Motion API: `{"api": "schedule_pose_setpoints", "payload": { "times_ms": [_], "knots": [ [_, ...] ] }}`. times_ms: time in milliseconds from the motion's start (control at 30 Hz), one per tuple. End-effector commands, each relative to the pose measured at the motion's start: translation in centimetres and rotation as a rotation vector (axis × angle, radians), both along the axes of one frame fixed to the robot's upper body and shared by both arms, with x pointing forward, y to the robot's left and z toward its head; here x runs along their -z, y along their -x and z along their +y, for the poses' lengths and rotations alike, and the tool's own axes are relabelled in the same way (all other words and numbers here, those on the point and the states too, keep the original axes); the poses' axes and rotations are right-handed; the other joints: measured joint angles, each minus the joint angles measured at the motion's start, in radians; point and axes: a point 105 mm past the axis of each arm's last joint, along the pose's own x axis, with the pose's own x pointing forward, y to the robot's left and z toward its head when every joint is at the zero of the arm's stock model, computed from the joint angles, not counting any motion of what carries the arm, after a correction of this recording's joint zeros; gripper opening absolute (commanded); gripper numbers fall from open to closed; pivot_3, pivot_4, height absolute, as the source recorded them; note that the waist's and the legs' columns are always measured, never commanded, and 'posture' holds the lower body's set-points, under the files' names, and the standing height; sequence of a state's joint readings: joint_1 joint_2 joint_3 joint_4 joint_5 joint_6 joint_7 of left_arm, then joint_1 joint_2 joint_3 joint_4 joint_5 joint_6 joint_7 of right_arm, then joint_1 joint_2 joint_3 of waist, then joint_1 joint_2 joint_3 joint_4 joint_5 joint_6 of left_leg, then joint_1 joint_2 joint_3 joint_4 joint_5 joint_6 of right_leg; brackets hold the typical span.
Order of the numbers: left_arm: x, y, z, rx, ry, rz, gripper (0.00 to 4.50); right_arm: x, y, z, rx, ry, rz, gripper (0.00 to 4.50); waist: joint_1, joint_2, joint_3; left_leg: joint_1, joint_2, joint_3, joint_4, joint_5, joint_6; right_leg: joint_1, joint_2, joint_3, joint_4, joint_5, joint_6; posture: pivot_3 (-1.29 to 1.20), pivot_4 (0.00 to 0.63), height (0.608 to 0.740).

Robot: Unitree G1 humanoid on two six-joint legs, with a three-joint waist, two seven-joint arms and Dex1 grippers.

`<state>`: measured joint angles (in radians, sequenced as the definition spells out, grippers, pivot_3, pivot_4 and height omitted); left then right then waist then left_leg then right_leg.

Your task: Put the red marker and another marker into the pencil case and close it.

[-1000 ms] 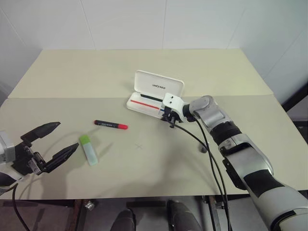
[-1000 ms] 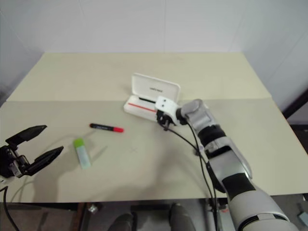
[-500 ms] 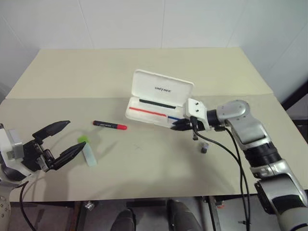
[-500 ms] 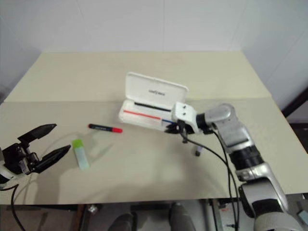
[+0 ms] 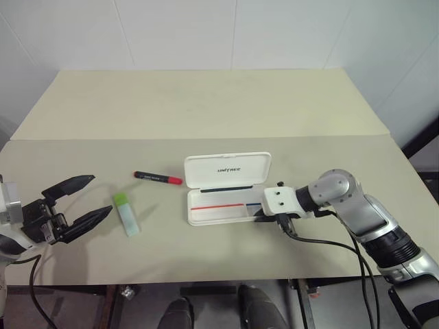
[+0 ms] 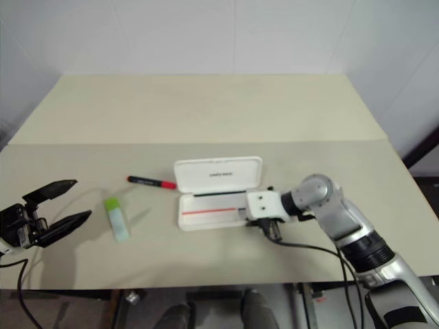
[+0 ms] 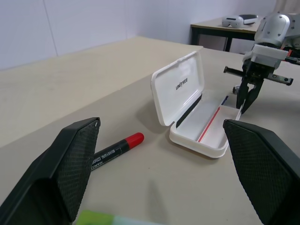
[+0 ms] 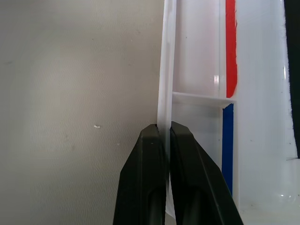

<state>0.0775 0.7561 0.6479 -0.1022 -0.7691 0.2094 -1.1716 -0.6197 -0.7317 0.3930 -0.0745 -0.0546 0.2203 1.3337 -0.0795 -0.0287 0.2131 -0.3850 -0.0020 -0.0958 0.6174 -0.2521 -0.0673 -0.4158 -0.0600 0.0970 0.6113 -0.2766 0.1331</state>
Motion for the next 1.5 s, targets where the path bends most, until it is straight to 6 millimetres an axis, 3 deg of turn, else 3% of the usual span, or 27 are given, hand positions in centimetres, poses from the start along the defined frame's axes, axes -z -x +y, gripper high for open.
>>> {"api": "schedule_pose_setpoints", "payload": {
  "times_ms": [33,100,133,433,667,900,1067,1167,1400,1500],
  "knots": [
    [-0.6,0.1,-0.2,0.005,-0.027,-0.029,4.50,0.3,0.6,0.8,-0.022,0.002,-0.015,0.63,0.000,0.000,0.000,0.000,0.000,0.000,0.000,0.000,0.000,0.000,0.000,0.000,0.000,0.000,0.000,0.00,0.150,0.740],
    [-0.6,0.1,-0.2,0.004,-0.028,-0.029,4.50,0.8,0.3,0.5,0.004,0.016,-0.016,0.63,-0.001,0.000,0.000,0.000,0.000,0.000,0.000,0.000,0.000,0.000,0.000,0.000,0.000,0.000,0.000,0.00,0.150,0.740],
    [-0.6,0.1,-0.2,0.003,-0.028,-0.030,4.50,0.9,0.3,0.5,0.007,0.019,-0.018,1.38,-0.001,-0.001,0.000,0.001,0.000,0.000,0.000,0.000,0.000,0.001,0.000,0.000,0.000,0.000,-0.001,0.00,0.150,0.740],
    [-0.6,0.1,-0.3,-0.001,-0.030,-0.030,4.50,-1.1,0.9,1.4,-0.004,-0.121,0.034,4.47,0.003,-0.001,-0.001,0.004,0.000,0.000,0.000,0.000,0.000,0.004,0.000,0.000,0.000,-0.002,-0.004,0.00,0.150,0.740],
    [-0.5,-0.2,-0.6,-0.002,-0.029,-0.033,4.50,-2.2,1.3,1.1,-0.008,-0.219,0.063,4.49,0.005,-0.001,-0.001,0.004,0.000,0.000,0.000,0.000,0.000,0.004,0.000,0.000,0.000,-0.002,-0.003,0.00,0.150,0.740],
    [0.3,-1.6,-0.2,-0.094,-0.062,-0.036,4.50,-5.8,2.3,0.5,-0.088,-0.530,0.086,4.49,0.011,-0.001,-0.001,0.004,0.000,0.000,0.000,0.000,0.000,0.005,0.000,0.000,0.000,-0.001,-0.002,0.00,0.150,0.740],
    [0.2,-3.4,0.9,-0.134,-0.130,-0.035,4.50,-5.7,2.2,-1.4,-0.063,-0.542,0.090,4.49,0.024,-0.001,-0.001,0.005,0.000,0.000,0.000,0.000,0.000,0.005,0.000,0.000,0.000,-0.001,-0.002,0.00,0.150,0.740],
    [-0.4,-5.0,1.1,-0.067,-0.163,-0.015,4.50,-5.5,2.1,-1.9,-0.055,-0.556,0.090,4.49,0.029,-0.002,-0.001,0.005,0.000,0.000,0.000,0.000,0.000,0.005,0.000,0.000,0.000,-0.001,-0.003,0.00,0.150,0.740],
    [-1.1,-8.9,1.0,0.073,-0.213,0.107,4.50,-5.5,1.8,-1.4,-0.029,-0.592,0.050,4.49,0.026,-0.001,-0.001,0.004,-0.001,0.000,0.000,0.000,0.000,0.005,0.000,-0.001,0.000,0.001,0.002,0.00,0.150,0.740],
    [-0.4,-10.2,0.8,0.116,-0.253,0.195,4.50,-5.5,2.1,-1.4,-0.014,-0.601,0.043,4.49,0.025,-0.001,-0.001,0.002,0.000,-0.002,0.000,0.000,0.000,0.002,0.001,-0.002,0.002,0.001,0.002,0.00,0.150,0.740]
  ]
}}
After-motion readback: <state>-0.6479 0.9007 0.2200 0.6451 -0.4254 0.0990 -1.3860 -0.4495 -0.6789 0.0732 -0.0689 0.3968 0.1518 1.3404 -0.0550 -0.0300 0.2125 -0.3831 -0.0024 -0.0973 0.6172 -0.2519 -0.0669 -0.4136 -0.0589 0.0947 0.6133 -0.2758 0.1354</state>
